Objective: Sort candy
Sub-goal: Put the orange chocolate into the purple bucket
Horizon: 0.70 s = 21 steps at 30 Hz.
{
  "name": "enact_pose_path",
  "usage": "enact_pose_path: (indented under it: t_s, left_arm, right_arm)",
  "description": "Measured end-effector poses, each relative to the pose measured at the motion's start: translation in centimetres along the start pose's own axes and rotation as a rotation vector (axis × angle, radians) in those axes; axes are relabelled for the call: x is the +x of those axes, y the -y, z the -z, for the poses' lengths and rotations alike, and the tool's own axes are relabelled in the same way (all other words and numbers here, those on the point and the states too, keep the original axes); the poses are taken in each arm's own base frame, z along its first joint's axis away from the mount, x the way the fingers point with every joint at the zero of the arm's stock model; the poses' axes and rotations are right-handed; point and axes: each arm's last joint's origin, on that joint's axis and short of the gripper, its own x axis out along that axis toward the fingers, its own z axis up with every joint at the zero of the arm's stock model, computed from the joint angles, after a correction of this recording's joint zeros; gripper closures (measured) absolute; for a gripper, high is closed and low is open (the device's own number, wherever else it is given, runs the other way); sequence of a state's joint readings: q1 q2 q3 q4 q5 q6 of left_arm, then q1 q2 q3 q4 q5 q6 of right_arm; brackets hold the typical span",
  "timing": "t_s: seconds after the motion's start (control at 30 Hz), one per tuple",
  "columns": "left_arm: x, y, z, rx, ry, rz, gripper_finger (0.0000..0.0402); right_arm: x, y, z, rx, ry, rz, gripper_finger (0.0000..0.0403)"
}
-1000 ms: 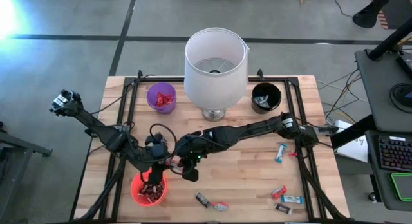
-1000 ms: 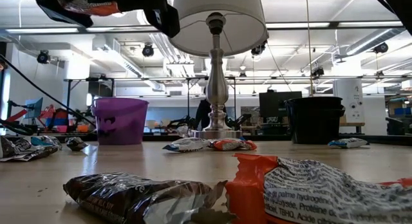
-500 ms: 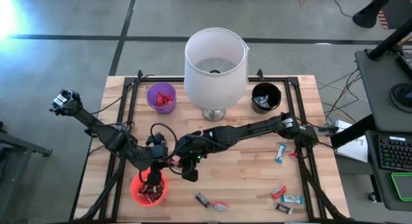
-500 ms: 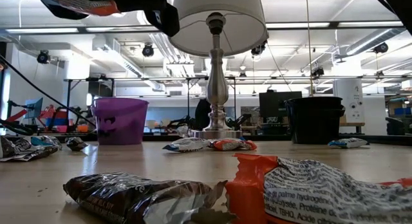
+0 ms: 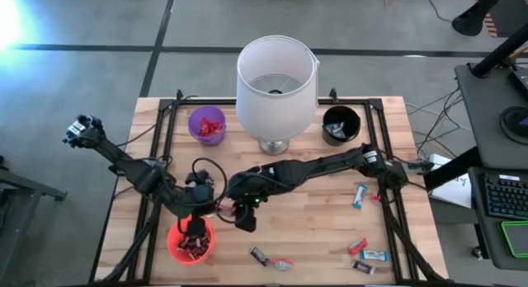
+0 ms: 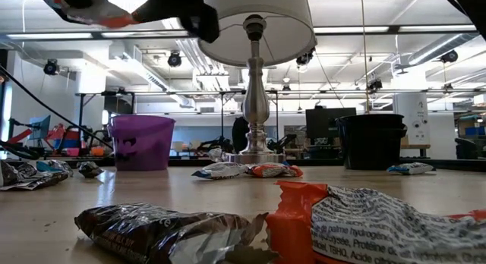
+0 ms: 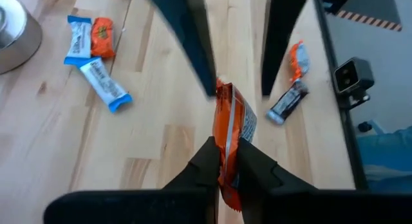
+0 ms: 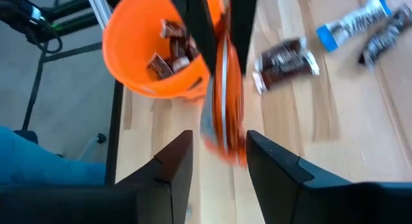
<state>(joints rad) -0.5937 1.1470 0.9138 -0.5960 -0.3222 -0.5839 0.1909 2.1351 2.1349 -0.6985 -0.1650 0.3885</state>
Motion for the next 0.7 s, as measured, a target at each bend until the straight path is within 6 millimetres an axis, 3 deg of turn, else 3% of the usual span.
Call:
enact_pose_path:
  t_s: [0.3,0.7]
  left_arm:
    - [-1.0,-1.4,1.1,0.039,-0.092,-0.105,0.0393]
    - [-3.1,-5.9,1.0,-0.034,-0.121,-0.335,0.0389]
  right_arm:
    - [-1.5,0.2,1.6,0.081,-0.179,0.075,0.0268]
    - [-2.3,1.1,4.2,0.111,-0.444,0.198,0.0268]
